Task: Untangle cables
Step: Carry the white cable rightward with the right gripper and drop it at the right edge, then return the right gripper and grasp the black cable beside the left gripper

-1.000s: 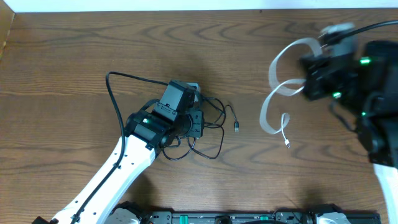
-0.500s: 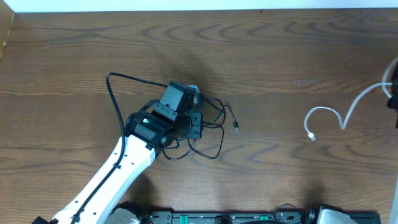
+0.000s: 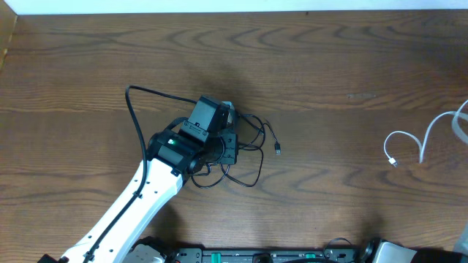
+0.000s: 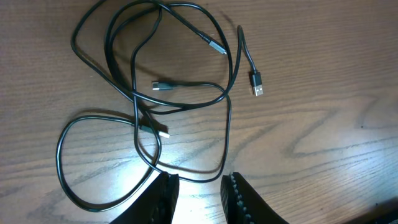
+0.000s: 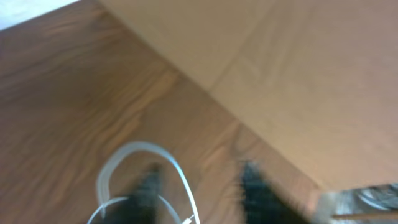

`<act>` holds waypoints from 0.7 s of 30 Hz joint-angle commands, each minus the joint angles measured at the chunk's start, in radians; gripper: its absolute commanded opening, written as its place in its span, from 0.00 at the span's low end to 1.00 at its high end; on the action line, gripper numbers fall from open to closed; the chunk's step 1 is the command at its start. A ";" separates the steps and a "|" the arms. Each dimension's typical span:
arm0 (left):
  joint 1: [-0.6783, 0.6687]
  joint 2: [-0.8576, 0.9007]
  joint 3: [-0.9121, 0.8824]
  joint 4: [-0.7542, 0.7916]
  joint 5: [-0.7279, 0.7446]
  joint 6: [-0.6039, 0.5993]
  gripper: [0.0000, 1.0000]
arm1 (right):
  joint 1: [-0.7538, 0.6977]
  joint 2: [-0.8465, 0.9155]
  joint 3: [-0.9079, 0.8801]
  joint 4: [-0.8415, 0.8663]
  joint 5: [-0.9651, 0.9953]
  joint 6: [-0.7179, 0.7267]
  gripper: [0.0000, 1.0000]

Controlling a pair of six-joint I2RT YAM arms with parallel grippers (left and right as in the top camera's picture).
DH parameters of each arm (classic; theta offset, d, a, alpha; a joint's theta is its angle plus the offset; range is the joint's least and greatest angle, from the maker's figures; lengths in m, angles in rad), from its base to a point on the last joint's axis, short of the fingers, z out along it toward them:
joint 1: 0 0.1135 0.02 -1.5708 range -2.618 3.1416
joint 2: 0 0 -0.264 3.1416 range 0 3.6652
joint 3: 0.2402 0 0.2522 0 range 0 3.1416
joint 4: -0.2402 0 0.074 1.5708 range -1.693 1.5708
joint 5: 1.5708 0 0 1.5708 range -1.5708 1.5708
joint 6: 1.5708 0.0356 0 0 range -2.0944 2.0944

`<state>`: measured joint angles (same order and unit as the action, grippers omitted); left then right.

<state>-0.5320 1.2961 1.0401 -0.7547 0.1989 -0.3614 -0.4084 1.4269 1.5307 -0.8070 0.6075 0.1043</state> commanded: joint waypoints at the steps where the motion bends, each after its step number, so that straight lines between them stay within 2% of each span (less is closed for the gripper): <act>1: -0.002 0.000 0.009 -0.004 -0.002 0.009 0.29 | -0.004 0.000 0.003 -0.002 -0.284 0.030 0.57; 3: -0.002 0.000 0.009 -0.006 -0.002 0.009 0.33 | -0.003 0.000 0.003 -0.014 -0.462 0.030 0.58; 4: -0.002 0.000 0.009 -0.009 -0.002 0.009 0.33 | 0.003 0.000 0.003 -0.037 -0.665 0.030 0.60; 6: -0.002 0.000 0.009 -0.015 -0.002 0.009 0.33 | 0.018 0.000 -0.002 -0.068 -0.884 0.030 0.61; 9: -0.002 0.000 0.009 -0.028 -0.032 0.008 0.33 | 0.049 0.001 -0.014 -0.128 -1.061 0.029 0.62; 13: -0.002 0.000 0.009 -0.068 -0.167 -0.088 0.33 | 0.124 0.001 -0.051 -0.241 -1.096 0.024 0.62; 15: -0.002 0.000 0.009 -0.082 -0.227 -0.139 0.34 | 0.179 0.002 -0.087 -0.290 -1.096 0.019 0.67; 21: -0.002 0.002 0.009 -0.071 -0.241 -0.153 0.38 | 0.371 0.009 -0.287 -0.261 -1.099 0.018 0.71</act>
<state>-0.5323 1.2961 1.0401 -0.8261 0.0120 -0.4786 -0.1253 1.4273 1.3396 -1.0958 -0.4458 0.1226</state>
